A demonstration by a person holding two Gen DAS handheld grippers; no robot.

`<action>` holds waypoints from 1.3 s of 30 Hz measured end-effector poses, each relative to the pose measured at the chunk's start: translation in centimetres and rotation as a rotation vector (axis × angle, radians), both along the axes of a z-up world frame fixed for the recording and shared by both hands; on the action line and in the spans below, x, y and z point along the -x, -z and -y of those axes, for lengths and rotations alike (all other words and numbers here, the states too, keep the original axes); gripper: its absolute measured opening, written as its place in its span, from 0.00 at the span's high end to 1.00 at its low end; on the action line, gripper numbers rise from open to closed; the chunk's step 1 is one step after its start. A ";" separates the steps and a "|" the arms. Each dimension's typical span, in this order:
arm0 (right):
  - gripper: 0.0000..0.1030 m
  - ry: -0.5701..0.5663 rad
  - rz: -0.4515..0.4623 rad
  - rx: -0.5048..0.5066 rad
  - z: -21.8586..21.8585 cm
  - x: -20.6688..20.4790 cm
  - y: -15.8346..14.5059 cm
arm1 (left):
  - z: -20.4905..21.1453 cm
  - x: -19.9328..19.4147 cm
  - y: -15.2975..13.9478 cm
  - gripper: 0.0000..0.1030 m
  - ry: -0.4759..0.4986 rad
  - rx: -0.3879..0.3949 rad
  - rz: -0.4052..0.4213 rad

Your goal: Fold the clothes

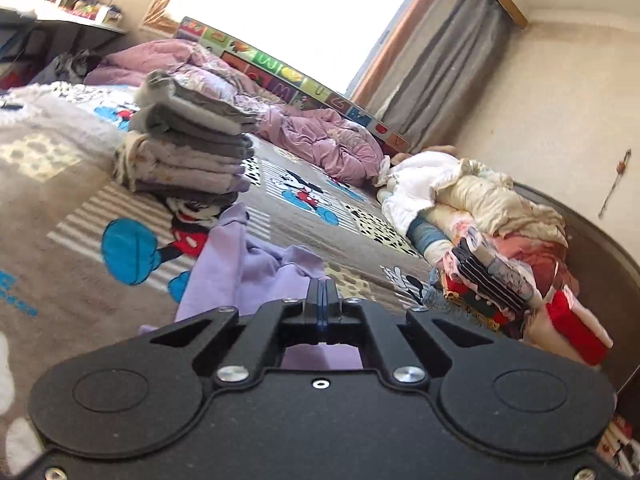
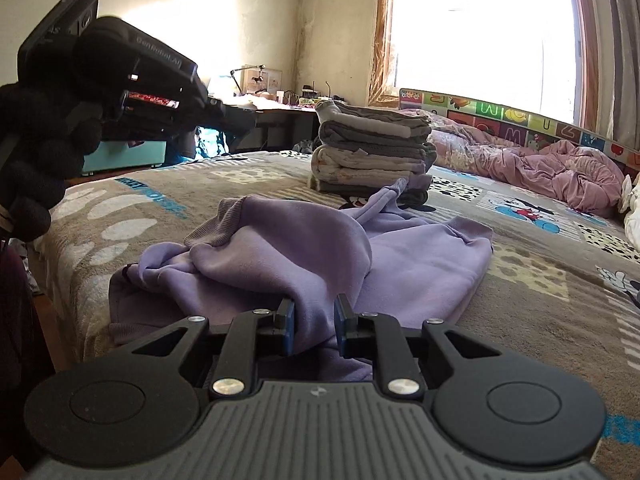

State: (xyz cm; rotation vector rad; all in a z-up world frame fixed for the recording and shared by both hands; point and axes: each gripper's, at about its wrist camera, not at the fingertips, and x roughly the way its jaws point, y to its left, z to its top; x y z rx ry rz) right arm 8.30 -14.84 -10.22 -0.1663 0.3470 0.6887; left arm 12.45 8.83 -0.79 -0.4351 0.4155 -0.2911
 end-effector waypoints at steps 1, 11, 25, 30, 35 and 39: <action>0.79 -0.001 0.001 -0.003 0.1 0.1 0.0 | 1.0 -0.5 -0.9 1.00 0.000 -0.039 -0.011; 0.73 0.001 -0.057 -0.066 0.9 -0.3 0.3 | -6.5 -0.6 8.7 0.32 -0.192 -0.119 -0.263; 0.69 -0.021 -0.090 -0.103 1.0 -0.6 0.6 | -0.6 0.0 0.7 1.00 -0.109 -0.132 -0.064; 0.59 0.001 -0.080 -0.114 1.4 -0.4 0.5 | 5.7 -1.2 -4.5 1.00 0.033 -0.145 0.015; 0.37 0.044 -0.095 -0.218 3.1 -0.7 -0.1 | 12.9 -0.8 -9.1 0.44 0.275 -0.171 0.149; 0.36 0.097 -0.194 -0.350 5.2 -1.9 0.4 | 10.0 -1.9 -9.1 0.39 0.175 -0.206 0.159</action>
